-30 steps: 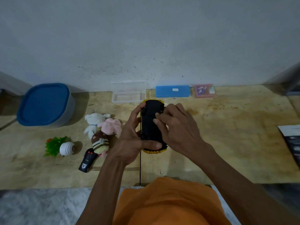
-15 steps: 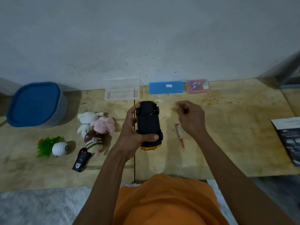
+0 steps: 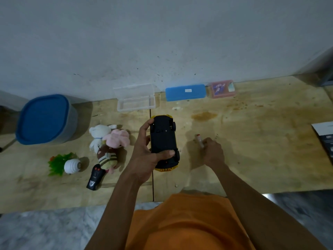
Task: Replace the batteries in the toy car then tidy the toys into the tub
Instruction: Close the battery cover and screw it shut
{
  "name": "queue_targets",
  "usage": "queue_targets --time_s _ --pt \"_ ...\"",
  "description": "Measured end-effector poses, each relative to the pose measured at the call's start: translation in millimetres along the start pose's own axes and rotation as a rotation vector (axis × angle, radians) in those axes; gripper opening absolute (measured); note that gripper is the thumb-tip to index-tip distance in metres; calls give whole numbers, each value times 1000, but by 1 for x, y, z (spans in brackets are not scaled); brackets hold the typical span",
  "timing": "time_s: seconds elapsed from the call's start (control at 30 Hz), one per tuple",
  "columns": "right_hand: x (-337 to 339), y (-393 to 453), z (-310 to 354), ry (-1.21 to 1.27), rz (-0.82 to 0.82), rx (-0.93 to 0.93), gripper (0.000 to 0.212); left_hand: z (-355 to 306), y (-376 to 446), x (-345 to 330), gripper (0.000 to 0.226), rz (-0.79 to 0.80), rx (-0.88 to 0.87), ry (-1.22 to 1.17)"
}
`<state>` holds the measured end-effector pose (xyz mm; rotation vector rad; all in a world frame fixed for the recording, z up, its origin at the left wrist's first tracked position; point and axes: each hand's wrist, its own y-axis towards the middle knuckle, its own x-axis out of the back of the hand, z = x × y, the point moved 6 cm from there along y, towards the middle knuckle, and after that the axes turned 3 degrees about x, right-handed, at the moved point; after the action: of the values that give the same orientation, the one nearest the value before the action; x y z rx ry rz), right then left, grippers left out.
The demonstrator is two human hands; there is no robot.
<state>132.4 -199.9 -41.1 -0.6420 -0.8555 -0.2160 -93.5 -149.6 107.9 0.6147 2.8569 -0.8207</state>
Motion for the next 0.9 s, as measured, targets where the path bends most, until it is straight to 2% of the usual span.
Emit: queue_targets --time_s 0.13,0.27,0.33,0.4,0.53,0.63,0.9 --pt "24 -5 33 206 -92 88 27 -6 -4 4 106 -3 -29 -9" --pt "86 -39 91 701 -243 178 12 -13 -9 10 105 -1 -70 20" --pt "120 -65 124 983 -263 291 22 -18 -12 10 106 2 -97 33" --pt "143 -90 152 1109 -268 428 39 -23 -15 8 108 9 -131 53" --pt "153 -116 178 1034 -312 595 68 -34 -21 0 111 30 -175 90" --pt "151 -122 181 972 -359 616 67 -40 -25 -3 111 35 -194 85" --pt "152 -126 185 1021 -415 638 65 -45 -28 0 110 31 -206 105"
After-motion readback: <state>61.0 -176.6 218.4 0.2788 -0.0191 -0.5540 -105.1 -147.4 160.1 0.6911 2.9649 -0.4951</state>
